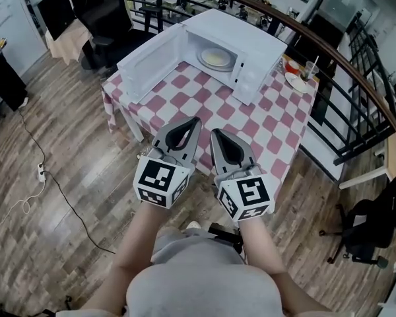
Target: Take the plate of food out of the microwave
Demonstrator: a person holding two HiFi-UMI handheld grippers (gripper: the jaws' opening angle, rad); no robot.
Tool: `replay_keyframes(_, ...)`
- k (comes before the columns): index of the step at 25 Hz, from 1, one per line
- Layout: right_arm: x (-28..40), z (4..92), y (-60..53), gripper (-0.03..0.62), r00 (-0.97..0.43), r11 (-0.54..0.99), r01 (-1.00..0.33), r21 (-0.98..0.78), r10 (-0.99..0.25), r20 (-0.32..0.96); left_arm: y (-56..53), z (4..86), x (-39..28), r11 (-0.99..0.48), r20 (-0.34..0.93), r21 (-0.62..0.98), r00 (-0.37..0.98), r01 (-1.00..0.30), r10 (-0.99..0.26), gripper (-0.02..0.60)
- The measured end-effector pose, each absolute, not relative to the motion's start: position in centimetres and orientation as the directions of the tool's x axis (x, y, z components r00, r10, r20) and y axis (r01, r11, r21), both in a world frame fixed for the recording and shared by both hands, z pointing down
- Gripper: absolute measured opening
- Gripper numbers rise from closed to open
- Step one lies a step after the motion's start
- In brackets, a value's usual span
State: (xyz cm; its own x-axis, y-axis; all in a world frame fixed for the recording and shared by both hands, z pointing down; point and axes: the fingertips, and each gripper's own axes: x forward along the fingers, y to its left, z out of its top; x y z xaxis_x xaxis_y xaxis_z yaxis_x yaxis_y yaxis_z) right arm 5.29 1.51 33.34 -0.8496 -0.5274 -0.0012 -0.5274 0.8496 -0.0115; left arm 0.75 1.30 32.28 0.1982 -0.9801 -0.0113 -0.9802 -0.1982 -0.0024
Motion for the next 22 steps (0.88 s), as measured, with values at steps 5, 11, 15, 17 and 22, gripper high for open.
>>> replay_keyframes(5,5.0,33.0,-0.3,0.025,-0.849,0.849,-0.529,0.005,-0.529,-0.012,-0.8,32.3,0.4,-0.196,-0.016,0.008,0.196,-0.981,-0.981,0.000)
replay_keyframes(11,4.9,33.4,-2.6,0.026,-0.834,0.834,-0.551,-0.002,-0.551,-0.008,-2.9,32.9,0.1,-0.217,-0.008,0.014,0.216,-0.976,-0.976,0.000)
replay_keyframes(15,4.4,33.9,-4.0,0.026,-0.824,0.824,-0.566,-0.009,-0.566,-0.002,-4.7,33.4,-0.5,-0.235,0.002,0.019,0.235,-0.972,-0.972,0.000)
replay_keyframes(17,4.1,33.9,-5.0,0.026,-0.816,0.816,-0.579,-0.012,-0.579,-0.001,-5.8,33.5,-1.0,-0.245,0.008,0.021,0.245,-0.969,-0.970,0.000)
replay_keyframes(22,2.8,34.3,-7.9,0.026,-0.792,0.791,-0.611,-0.029,-0.611,0.005,-8.7,33.5,-2.5,-0.277,0.011,0.010,0.277,-0.961,-0.961,0.000)
